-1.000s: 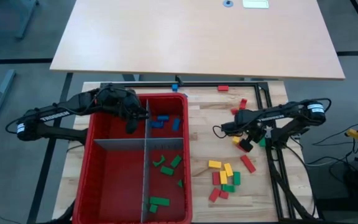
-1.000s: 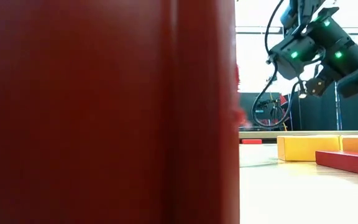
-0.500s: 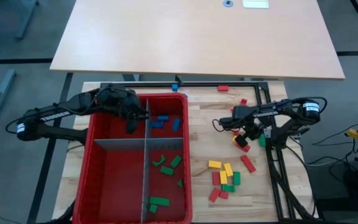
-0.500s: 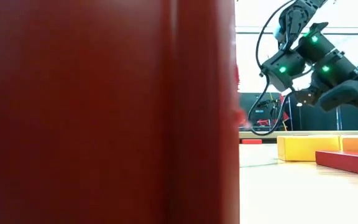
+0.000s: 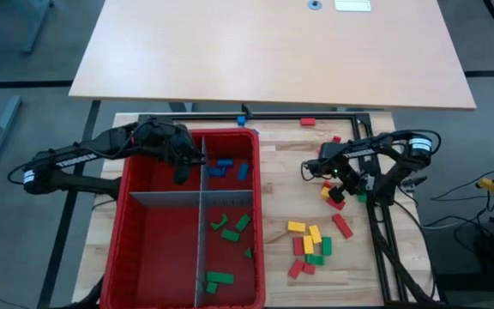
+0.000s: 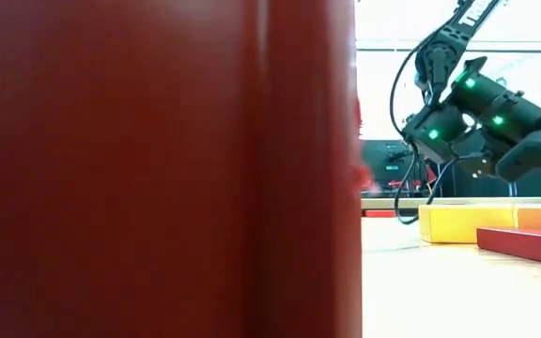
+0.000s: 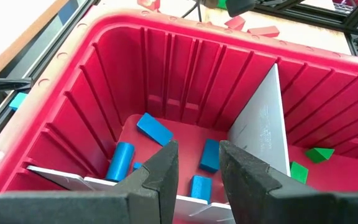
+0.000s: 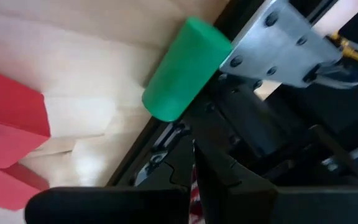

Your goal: Sort blocks

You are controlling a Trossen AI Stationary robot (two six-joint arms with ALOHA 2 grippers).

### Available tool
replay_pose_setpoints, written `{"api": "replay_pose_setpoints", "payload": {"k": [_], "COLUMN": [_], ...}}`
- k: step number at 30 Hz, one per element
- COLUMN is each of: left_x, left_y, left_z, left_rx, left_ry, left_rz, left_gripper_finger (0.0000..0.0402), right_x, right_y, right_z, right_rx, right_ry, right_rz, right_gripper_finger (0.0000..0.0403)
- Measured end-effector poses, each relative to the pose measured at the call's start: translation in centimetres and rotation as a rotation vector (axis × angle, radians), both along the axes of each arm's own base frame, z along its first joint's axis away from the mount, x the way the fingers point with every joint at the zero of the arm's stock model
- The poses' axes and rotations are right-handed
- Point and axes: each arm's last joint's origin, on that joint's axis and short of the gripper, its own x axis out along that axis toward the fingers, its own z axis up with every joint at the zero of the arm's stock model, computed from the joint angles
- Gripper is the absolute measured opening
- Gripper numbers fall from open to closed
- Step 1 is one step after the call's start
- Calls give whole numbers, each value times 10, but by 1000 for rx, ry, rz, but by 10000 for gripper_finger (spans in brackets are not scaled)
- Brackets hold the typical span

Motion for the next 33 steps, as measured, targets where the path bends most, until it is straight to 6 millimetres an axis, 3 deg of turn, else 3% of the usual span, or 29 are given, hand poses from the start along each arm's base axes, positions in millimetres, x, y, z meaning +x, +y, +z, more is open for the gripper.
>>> {"api": "replay_pose_setpoints", "payload": {"k": [17, 23, 33], "left_x": [0, 0, -1], "left_y": [0, 0, 0], "left_z": [-1, -1, -2], "left_rx": [1, 6, 4], "left_ry": [6, 10, 26], "left_rz": [-2, -7, -8], "left_gripper_finger": [103, 103, 103], "right_x": [2, 12, 11], "right_y": [-15, -19, -15], "right_z": [-28, -31, -36], "right_rx": [152, 92, 117], "right_ry": [89, -104, -146], "right_rz": [-61, -39, -93], "right_gripper_finger": [0, 0, 0]}}
